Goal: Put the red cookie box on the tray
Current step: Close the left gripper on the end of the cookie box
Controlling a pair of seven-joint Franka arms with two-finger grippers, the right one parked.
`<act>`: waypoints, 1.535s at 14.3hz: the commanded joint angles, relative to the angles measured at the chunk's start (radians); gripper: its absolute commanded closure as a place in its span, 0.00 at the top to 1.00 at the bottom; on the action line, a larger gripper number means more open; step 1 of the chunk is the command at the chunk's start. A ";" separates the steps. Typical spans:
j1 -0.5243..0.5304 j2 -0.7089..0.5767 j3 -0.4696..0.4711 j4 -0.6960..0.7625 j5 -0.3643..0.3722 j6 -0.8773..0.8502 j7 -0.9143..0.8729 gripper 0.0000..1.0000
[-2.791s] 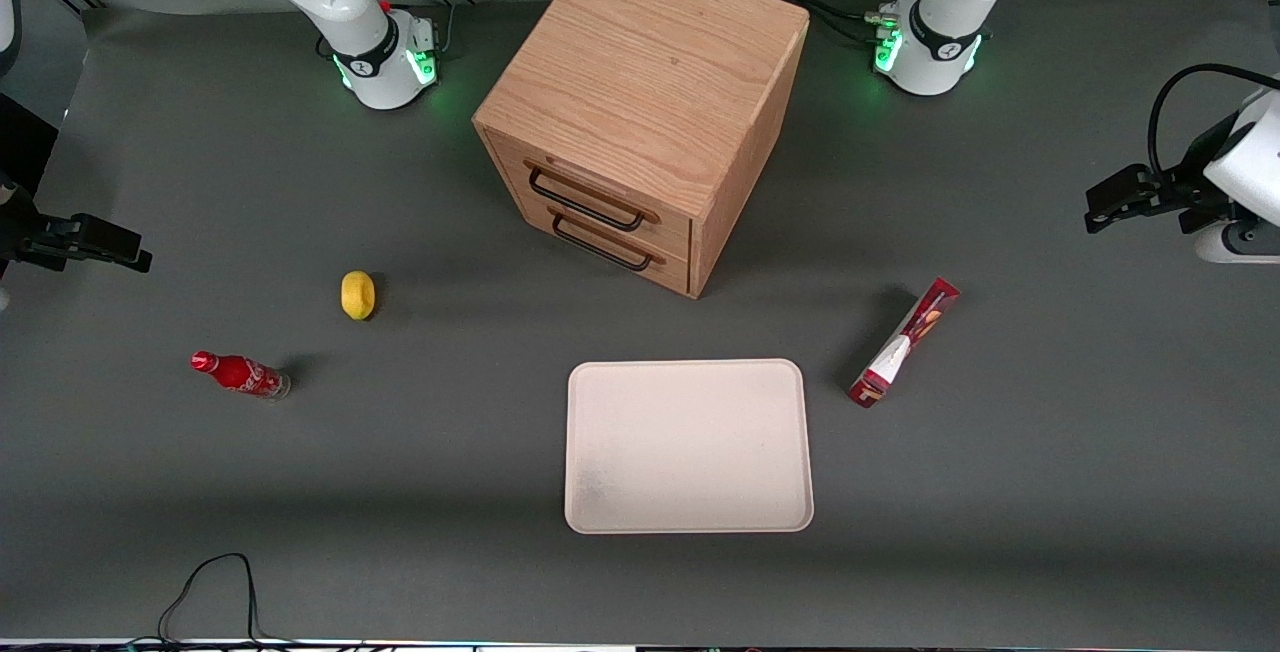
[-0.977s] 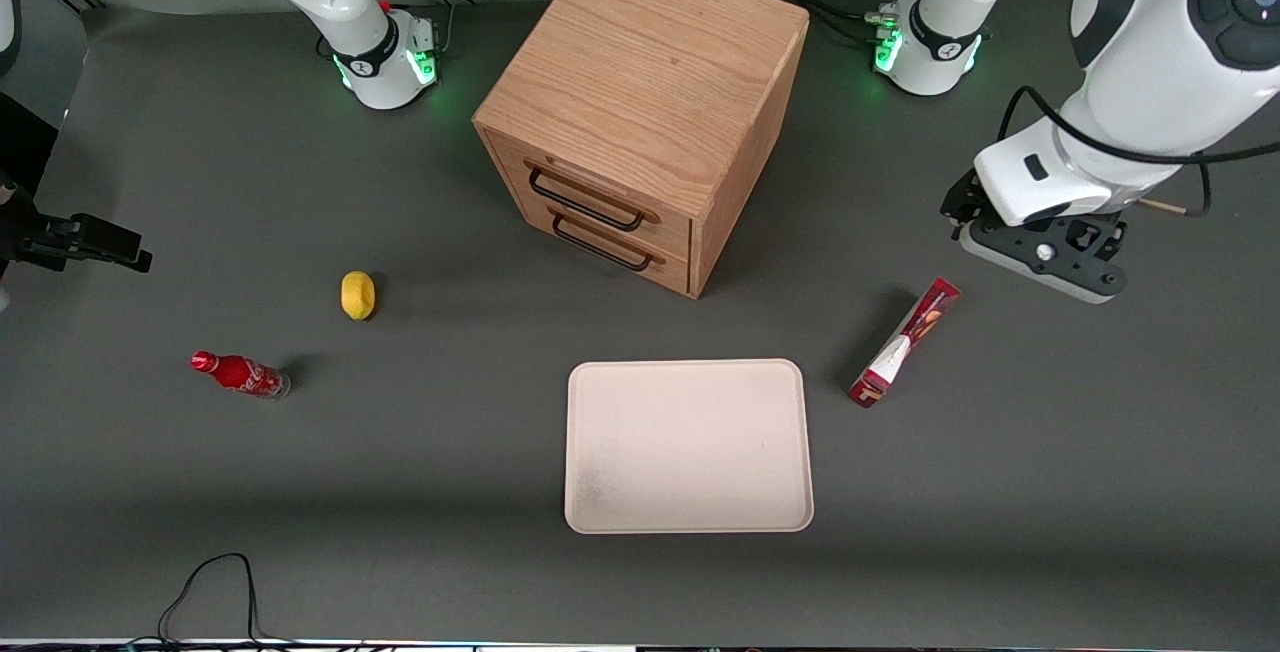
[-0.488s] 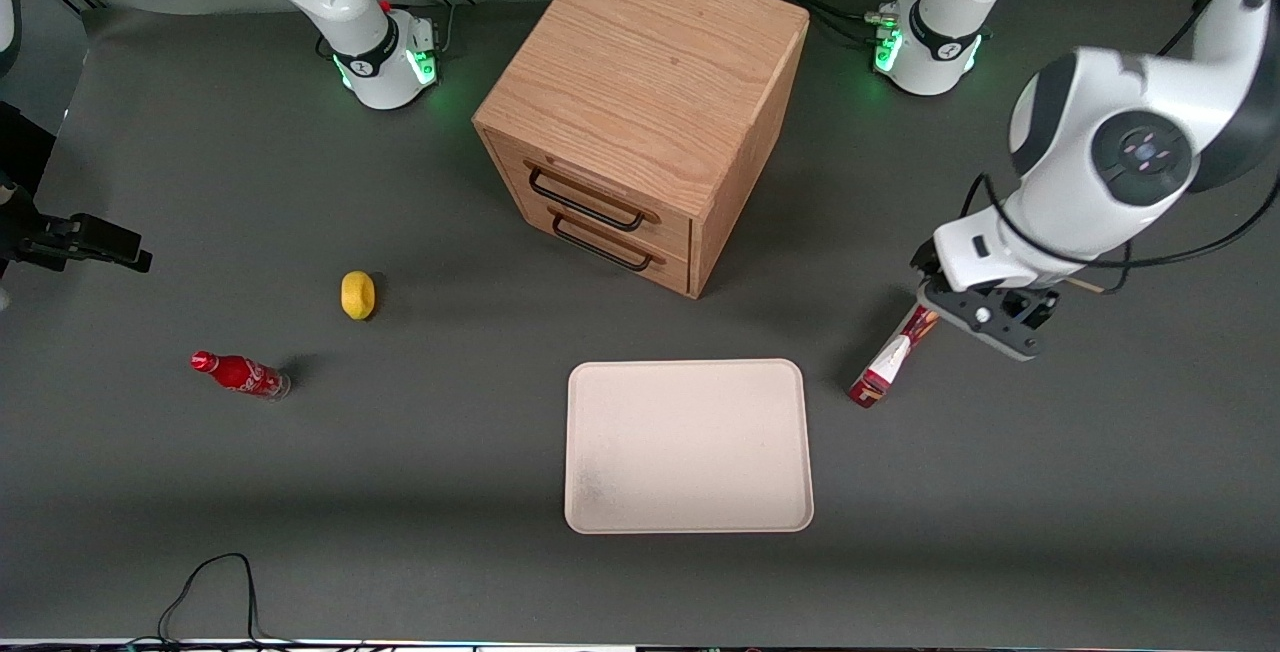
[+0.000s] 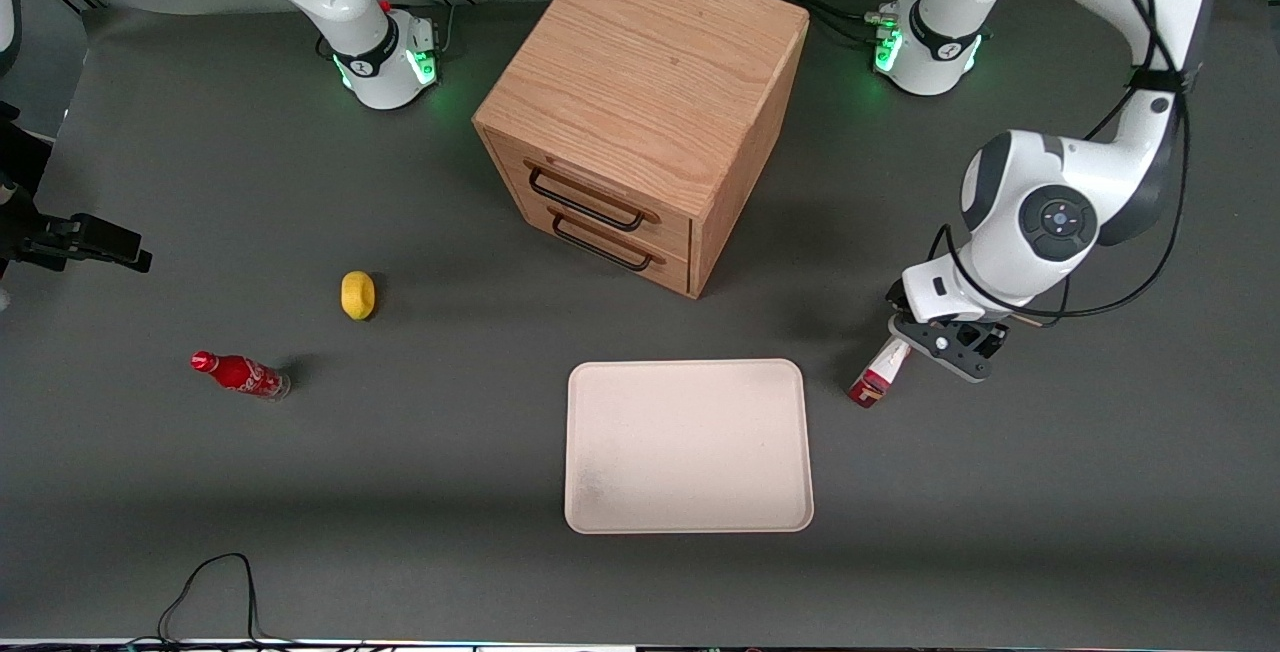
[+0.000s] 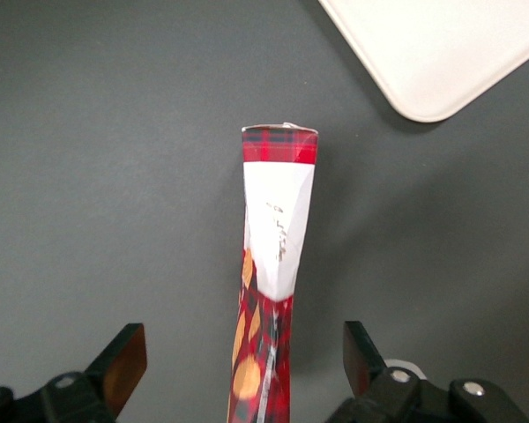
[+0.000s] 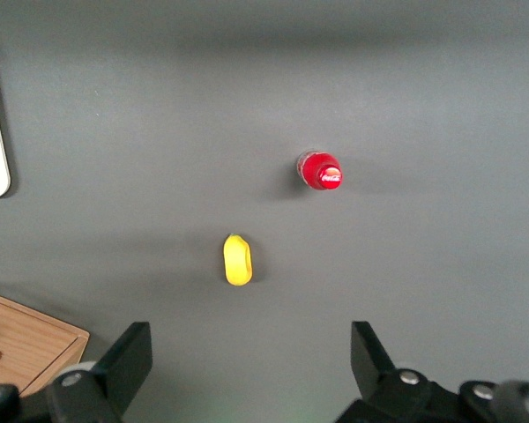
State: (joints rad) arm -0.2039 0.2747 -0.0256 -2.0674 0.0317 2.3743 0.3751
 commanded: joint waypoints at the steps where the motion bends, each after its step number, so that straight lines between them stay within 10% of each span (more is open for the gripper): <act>1: -0.002 -0.016 0.000 -0.102 -0.013 0.126 0.022 0.98; 6: -0.005 0.031 0.000 -0.093 -0.015 0.167 0.013 0.85; 10: -0.012 0.041 0.000 -0.080 -0.015 0.158 -0.033 0.00; 17: -0.006 0.026 0.000 -0.033 -0.013 0.093 -0.025 0.00; 22: 0.001 -0.009 0.001 0.379 -0.010 -0.525 -0.030 0.00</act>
State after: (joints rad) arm -0.2023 0.2856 -0.0277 -1.8680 0.0230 2.0755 0.3555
